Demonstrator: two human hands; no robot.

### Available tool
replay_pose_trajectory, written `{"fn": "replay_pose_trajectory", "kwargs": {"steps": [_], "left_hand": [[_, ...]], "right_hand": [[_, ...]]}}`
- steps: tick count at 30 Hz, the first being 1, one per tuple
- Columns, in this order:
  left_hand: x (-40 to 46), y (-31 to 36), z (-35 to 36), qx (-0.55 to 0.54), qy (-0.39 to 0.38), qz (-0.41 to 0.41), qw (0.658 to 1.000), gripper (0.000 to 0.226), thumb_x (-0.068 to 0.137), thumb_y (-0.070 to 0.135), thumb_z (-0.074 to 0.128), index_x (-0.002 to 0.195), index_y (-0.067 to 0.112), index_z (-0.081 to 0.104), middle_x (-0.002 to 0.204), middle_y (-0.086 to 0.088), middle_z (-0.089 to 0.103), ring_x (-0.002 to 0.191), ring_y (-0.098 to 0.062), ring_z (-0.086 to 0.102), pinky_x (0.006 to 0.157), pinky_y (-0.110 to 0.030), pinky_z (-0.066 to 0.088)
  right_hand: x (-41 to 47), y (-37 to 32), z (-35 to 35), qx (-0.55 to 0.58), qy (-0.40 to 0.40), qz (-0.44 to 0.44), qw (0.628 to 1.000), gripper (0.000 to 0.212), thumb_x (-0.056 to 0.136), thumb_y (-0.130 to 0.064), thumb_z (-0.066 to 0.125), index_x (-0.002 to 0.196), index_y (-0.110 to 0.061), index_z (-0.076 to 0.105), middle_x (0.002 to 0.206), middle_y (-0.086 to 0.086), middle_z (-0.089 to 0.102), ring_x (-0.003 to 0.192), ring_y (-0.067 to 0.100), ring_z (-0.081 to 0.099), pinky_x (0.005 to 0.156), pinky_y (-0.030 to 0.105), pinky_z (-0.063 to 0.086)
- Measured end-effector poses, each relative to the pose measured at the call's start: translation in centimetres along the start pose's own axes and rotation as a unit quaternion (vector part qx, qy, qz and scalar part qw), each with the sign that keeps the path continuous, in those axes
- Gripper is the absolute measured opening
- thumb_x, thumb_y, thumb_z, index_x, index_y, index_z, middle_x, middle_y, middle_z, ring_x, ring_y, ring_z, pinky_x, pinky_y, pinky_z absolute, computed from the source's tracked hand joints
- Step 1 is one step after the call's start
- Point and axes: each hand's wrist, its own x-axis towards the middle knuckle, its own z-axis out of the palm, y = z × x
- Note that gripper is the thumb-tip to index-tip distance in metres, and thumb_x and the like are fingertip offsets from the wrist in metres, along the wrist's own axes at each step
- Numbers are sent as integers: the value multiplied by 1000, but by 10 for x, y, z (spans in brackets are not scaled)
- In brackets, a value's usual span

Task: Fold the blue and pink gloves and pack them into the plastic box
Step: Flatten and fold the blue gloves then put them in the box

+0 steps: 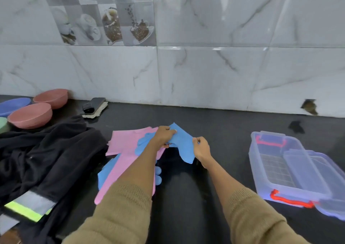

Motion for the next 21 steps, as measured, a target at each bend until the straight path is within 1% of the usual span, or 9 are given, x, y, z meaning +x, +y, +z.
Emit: {"fn": "replay_pose_trajectory", "kwargs": {"steps": [3,5,7,9,11,13,15,18,21], "left_hand": [[2,7,38,-10,-37,-15,999,6,93,18,52,88,15,51,85,-7,51,71,-20,53,51,-26,49],[0,9,60,-11,-61,-28,998,8,92,22,52,86,17,53,84,-4,53,67,-17,54,53,-26,51],[-3,12,79,-1,-87,-38,996,13,91,26,53,79,20,52,82,-1,53,67,-14,55,54,-26,51],[-7,16,92,21,-107,-37,993,13,90,26,54,78,23,50,80,2,53,68,-11,52,54,-23,46],[-9,20,102,61,-131,-22,989,9,89,27,55,89,19,53,84,1,54,71,-12,51,61,-25,43],[-12,25,109,92,-168,-1,981,24,87,30,55,105,14,58,99,-5,62,89,-21,60,78,-32,48],[-18,29,114,97,-222,22,970,30,87,28,57,111,11,62,112,-10,67,106,-25,63,95,-36,49],[-29,27,117,85,-289,55,952,32,91,29,57,115,10,63,117,-10,67,106,-24,62,96,-34,48],[-35,16,114,32,-293,67,953,32,91,23,58,120,9,58,118,-14,63,104,-25,60,88,-30,49]], "right_hand": [[2,9,-35,35,-52,77,995,20,95,-9,39,75,-7,43,74,8,48,60,18,47,49,28,44],[-1,14,-56,35,-69,110,991,20,89,-1,38,70,-7,43,70,11,49,57,24,51,51,33,49],[-5,16,-76,20,-66,140,988,13,88,-3,40,80,-3,50,77,14,55,60,25,56,50,32,52],[-7,14,-90,-27,-49,169,984,20,90,-12,42,100,-3,57,95,13,61,73,26,62,47,28,52],[-7,12,-99,-140,6,151,979,40,92,-34,38,113,-6,58,114,12,60,95,29,60,68,32,54],[-6,9,-103,-223,73,120,965,68,88,-60,31,121,-7,59,127,13,58,117,32,52,97,42,43],[-5,0,-103,-221,86,107,966,84,80,-78,28,113,-10,64,125,11,60,121,32,50,106,46,36],[2,-19,-103,-81,20,116,990,80,73,-82,38,101,-12,64,108,10,65,101,26,60,97,42,45],[5,-27,-102,-137,-107,121,977,66,75,-69,55,107,-13,60,95,6,63,80,20,61,71,32,46]]}}
